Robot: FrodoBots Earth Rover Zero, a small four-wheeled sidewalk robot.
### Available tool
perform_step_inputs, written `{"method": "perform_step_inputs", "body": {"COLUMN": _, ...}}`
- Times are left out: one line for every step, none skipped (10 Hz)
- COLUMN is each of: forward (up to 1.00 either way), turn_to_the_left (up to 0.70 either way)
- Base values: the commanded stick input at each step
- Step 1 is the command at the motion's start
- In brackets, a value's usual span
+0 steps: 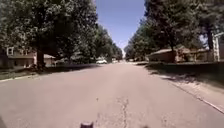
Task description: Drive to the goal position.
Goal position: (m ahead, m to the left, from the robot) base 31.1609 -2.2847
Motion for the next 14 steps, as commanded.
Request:
{"method": "perform_step_inputs", "body": {"forward": 0.7, "turn_to_the_left": 0.0}}
{"method": "perform_step_inputs", "body": {"forward": 0.7, "turn_to_the_left": 0.0}}
{"method": "perform_step_inputs", "body": {"forward": 0.7, "turn_to_the_left": 0.0}}
{"method": "perform_step_inputs", "body": {"forward": 0.7, "turn_to_the_left": 0.0}}
{"method": "perform_step_inputs", "body": {"forward": 0.7, "turn_to_the_left": 0.0}}
{"method": "perform_step_inputs", "body": {"forward": 0.7, "turn_to_the_left": 0.0}}
{"method": "perform_step_inputs", "body": {"forward": 0.7, "turn_to_the_left": 0.0}}
{"method": "perform_step_inputs", "body": {"forward": 0.7, "turn_to_the_left": 0.0}}
{"method": "perform_step_inputs", "body": {"forward": 0.7, "turn_to_the_left": 0.0}}
{"method": "perform_step_inputs", "body": {"forward": 0.7, "turn_to_the_left": 0.0}}
{"method": "perform_step_inputs", "body": {"forward": 0.7, "turn_to_the_left": 0.0}}
{"method": "perform_step_inputs", "body": {"forward": 0.7, "turn_to_the_left": 0.0}}
{"method": "perform_step_inputs", "body": {"forward": 0.7, "turn_to_the_left": 0.0}}
{"method": "perform_step_inputs", "body": {"forward": 0.7, "turn_to_the_left": 0.0}}
